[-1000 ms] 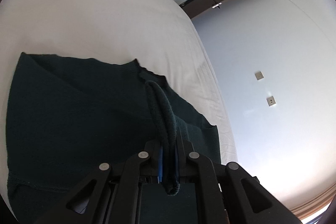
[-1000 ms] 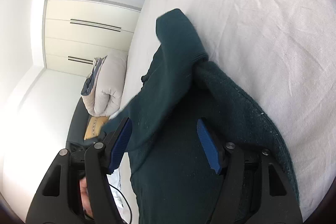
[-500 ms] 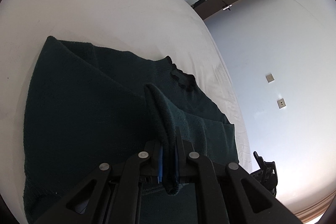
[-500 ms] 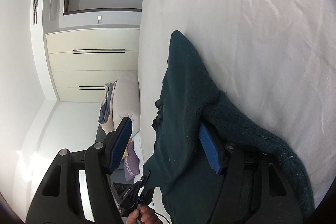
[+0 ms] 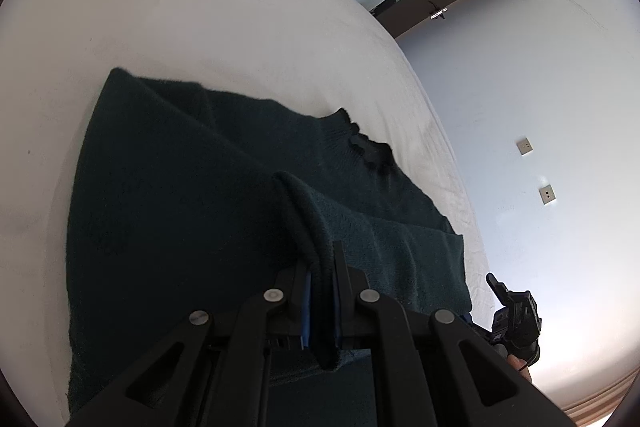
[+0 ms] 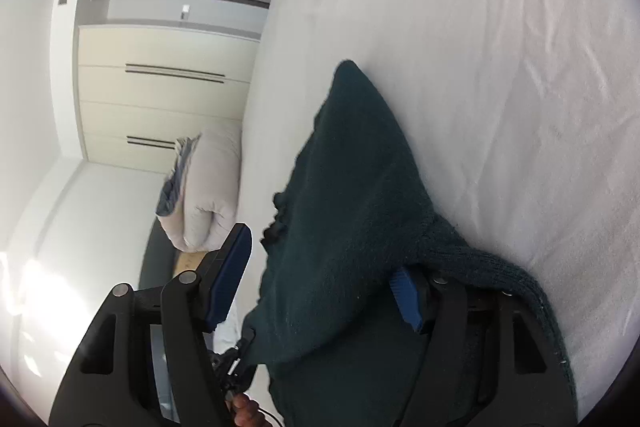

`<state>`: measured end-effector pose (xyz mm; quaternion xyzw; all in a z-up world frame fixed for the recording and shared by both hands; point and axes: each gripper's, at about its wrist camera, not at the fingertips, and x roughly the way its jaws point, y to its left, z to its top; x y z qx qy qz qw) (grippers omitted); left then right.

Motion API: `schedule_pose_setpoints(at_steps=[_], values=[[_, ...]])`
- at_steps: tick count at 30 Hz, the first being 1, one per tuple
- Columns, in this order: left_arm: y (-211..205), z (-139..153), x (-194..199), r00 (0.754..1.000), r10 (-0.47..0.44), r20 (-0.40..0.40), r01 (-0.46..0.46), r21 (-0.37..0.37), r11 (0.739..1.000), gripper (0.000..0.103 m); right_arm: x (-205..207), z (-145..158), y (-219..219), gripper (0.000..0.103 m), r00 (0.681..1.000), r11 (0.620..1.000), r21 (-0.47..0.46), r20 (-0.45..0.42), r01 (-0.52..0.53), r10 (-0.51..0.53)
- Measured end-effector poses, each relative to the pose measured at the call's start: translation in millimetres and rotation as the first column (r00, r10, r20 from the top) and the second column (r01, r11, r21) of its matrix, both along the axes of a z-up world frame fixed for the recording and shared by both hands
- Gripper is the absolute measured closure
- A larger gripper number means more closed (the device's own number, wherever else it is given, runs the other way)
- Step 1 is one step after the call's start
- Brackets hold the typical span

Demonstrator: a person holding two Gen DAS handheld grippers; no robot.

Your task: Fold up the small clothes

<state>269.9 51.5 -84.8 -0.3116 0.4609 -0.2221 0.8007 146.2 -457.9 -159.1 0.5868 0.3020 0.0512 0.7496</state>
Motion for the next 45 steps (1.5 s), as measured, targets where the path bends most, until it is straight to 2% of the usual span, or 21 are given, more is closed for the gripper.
schedule_pose_setpoints(at_steps=[4,11,12,14,15,16,17,18,19,21,23,25,27,28,29,32,35,39,43,45], values=[[8.8,-21.6,-3.8,0.999,0.014,-0.029,-0.015,-0.027,1.0,0.095,1.1,-0.1,2.5,0.04,0.999,0.999,-0.025,-0.014,-0.032,0.032],[15.3,-20.6,-4.8,0.999,0.016,-0.033,-0.017,-0.047,0.999,0.088,-16.9,9.4,3.4,0.039,0.995,0.997,-0.024,-0.076,-0.073,0.071],[17.6,-17.8,-6.3,0.999,0.023,-0.037,-0.024,-0.039,0.999,0.083,-21.2,12.8,4.1,0.039,0.994,0.996,-0.022,-0.073,-0.082,0.08],[19.9,-4.0,-11.1,0.999,0.037,-0.028,-0.037,0.0,0.999,0.064,-31.0,23.6,3.0,0.039,0.995,0.996,-0.031,-0.058,-0.084,0.082],[21.4,5.7,-14.6,0.999,0.05,-0.009,-0.049,0.044,0.998,0.048,-35.4,32.1,1.1,0.039,0.996,0.996,-0.044,-0.043,-0.084,0.082],[22.9,17.3,-19.3,0.997,0.075,0.019,-0.077,0.109,0.991,0.038,-37.3,40.0,-1.6,0.039,0.996,0.995,-0.057,-0.027,-0.085,0.083],[23.2,26.7,-23.1,0.994,0.096,0.045,-0.102,0.162,0.981,0.036,-37.8,48.6,-4.9,0.039,0.996,0.994,-0.072,-0.012,-0.084,0.083],[22.5,38.9,-27.6,0.99,0.109,0.085,-0.125,0.208,0.97,0.036,-37.1,57.0,-8.0,0.039,0.997,0.992,-0.091,0.001,-0.082,0.083],[20.2,46.7,-29.9,0.988,0.102,0.114,-0.125,0.216,0.968,0.036,-33.7,64.7,-11.3,0.039,0.996,0.991,-0.106,0.016,-0.086,0.089],[4.2,58.6,-31.1,0.986,0.042,0.163,-0.081,0.238,0.968,0.036,-19.8,72.4,-16.5,0.039,0.992,0.986,-0.118,0.032,-0.114,0.119],[-15.1,58.2,-27.6,0.983,-0.018,0.182,-0.033,0.275,0.961,0.036,-2.6,70.4,-19.1,0.039,0.989,0.981,-0.125,0.012,-0.145,0.148],[-34.3,47.5,-18.9,0.982,-0.071,0.174,0.015,0.306,0.952,0.036,15.6,59.2,-18.6,0.039,0.981,0.975,-0.111,-0.024,-0.194,0.193],[-45.0,22.4,-4.6,0.992,-0.082,0.097,0.045,0.331,0.943,0.038,32.7,41.6,-16.5,0.039,0.97,0.967,-0.092,-0.079,-0.236,0.229],[-44.5,13.4,-0.9,0.994,-0.076,0.078,0.046,0.332,0.942,0.044,36.8,34.7,-16.8,0.039,0.969,0.966,-0.1,-0.1,-0.237,0.227],[-42.2,7.3,-0.6,0.993,-0.067,0.094,0.032,0.331,0.943,0.045,41.8,29.9,-17.9,0.039,0.967,0.965,-0.106,-0.106,-0.242,0.231],[-38.0,2.8,-4.3,0.991,-0.07,0.116,0.033,0.296,0.955,0.046,56.4,24.6,-31.9,0.039,0.974,0.971,-0.096,-0.083,-0.217,0.21],[-37.4,1.0,-5.3,0.988,-0.083,0.129,0.043,0.285,0.958,0.046,78.7,20.9,-45.9,0.039,0.975,0.971,-0.109,-0.089,-0.213,0.204],[-35.5,-2.1,-7.9,0.984,-0.081,0.157,0.037,0.267,0.963,0.046,101.9,16.0,-57.5,0.039,0.974,0.973,-0.08,-0.093,-0.215,0.208],[-38.1,-0.3,-7.5,0.984,-0.076,0.16,0.03,0.268,0.963,0.046,86.6,20.0,-55.4,0.039,0.972,0.969,-0.095,-0.081,-0.228,0.221],[-34.1,2.9,-14.1,0.984,-0.06,0.167,0.016,0.254,0.967,0.045,65.5,18.5,-49.6,0.039,0.969,0.966,-0.089,-0.065,-0.243,0.238]])
